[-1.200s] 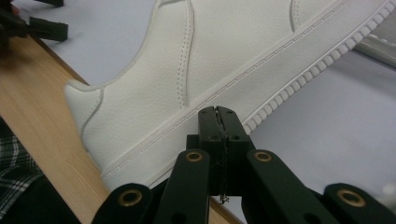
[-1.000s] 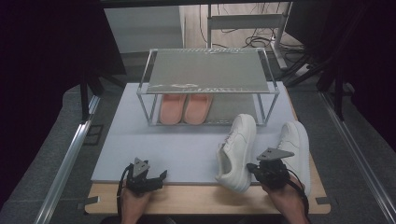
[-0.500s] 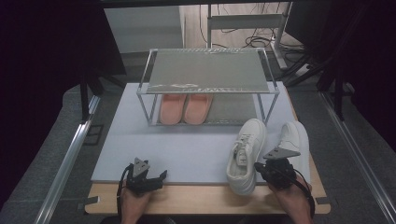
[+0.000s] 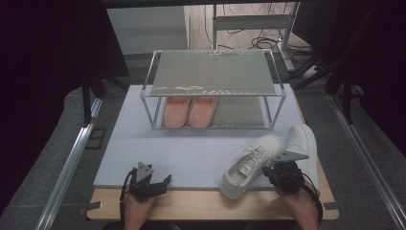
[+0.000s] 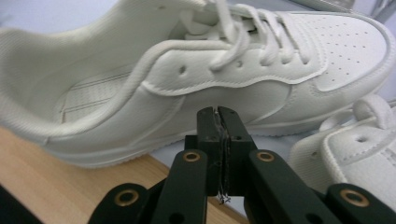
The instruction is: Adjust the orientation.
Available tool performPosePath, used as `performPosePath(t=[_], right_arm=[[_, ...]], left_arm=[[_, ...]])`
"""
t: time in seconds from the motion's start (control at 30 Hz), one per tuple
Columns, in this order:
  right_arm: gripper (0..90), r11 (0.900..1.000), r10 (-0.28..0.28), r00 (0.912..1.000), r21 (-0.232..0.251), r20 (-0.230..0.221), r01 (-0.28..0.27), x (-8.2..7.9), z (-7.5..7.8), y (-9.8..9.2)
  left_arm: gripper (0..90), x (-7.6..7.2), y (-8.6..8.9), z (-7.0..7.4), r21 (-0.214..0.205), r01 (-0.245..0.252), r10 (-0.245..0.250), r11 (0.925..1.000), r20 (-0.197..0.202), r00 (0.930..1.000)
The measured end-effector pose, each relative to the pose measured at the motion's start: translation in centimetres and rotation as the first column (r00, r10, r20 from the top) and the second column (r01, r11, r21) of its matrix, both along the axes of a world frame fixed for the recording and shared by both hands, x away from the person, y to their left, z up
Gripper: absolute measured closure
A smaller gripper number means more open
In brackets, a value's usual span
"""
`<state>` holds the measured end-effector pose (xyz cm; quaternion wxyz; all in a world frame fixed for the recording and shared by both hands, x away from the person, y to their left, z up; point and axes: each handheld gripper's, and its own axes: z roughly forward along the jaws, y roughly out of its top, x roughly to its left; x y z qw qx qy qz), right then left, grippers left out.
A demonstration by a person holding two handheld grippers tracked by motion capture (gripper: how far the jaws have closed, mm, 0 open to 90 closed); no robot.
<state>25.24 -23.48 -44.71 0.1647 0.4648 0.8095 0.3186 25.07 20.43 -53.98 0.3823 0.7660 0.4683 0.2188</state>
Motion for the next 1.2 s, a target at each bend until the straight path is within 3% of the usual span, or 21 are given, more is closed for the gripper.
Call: performPosePath(t=[0.4, 0.77, 1.2], right_arm=[[89.4, 0.9986, -0.029, 0.9995, -0.046, -0.012, 0.028, 1.3, -0.3, 0.9], [89.4, 0.9984, -0.035, 0.9994, -0.044, 0.001, 0.035, 2.8, -0.6, 1.9], [89.5, 0.9999, 0.006, 0.9999, -0.016, 0.013, -0.006, 4.3, -0.9, 4.1]], left_arm=[[12.5, 0.0, 0.0, 0.0, 0.000, 0.000, 0.000, 1.0000, 0.000, 1.0000], [12.5, 0.0, 0.0, 0.0, -0.002, -0.002, 0.002, 1.0000, 0.001, 1.0000], [12.5, 0.0, 0.0, 0.0, -0.001, -0.001, 0.001, 1.0000, 0.000, 1.0000]])
